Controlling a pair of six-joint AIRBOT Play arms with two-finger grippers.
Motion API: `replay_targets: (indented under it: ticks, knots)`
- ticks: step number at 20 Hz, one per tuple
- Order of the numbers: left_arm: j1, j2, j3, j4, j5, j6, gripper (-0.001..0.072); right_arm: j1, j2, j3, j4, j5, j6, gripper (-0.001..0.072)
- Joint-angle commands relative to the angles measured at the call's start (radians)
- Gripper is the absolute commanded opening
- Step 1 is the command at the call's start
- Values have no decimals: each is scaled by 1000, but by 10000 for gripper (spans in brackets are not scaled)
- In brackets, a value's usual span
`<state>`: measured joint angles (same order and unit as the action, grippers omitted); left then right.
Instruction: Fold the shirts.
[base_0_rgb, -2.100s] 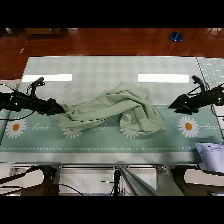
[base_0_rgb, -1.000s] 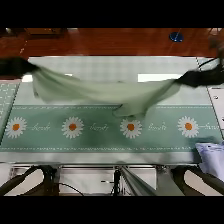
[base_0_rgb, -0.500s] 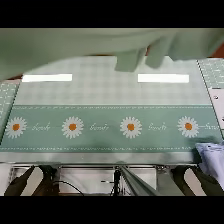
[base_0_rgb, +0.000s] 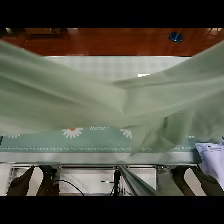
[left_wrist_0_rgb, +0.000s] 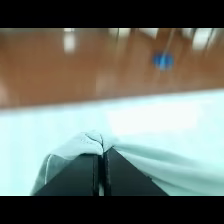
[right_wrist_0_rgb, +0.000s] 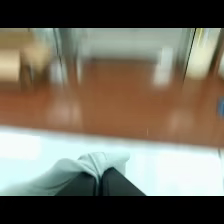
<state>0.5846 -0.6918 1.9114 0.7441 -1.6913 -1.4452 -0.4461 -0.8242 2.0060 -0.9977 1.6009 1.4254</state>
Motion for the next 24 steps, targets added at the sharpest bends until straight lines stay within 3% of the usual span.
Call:
replay_targets:
  ticks: [1,7,11,14,16,24]
  knots:
    - [1,28,-198,-3,-149,-14,24,15,-54,-59,-42,246,11,27]
    - [-25,65,-761,20,-70,20,23,295,-138,-529,-388,156,-10,27]
    - [-87,0,-1014,20,139,49,24,405,-313,-653,-399,-87,-43,27]
    - [-112,-106,-1065,20,307,130,25,412,-444,-653,-399,-342,-50,28]
    - [-113,-193,-1065,19,410,136,25,412,-516,-653,-396,-488,-50,27]
    - [-210,-507,-1066,19,674,207,26,412,-691,-653,-282,-764,-50,28]
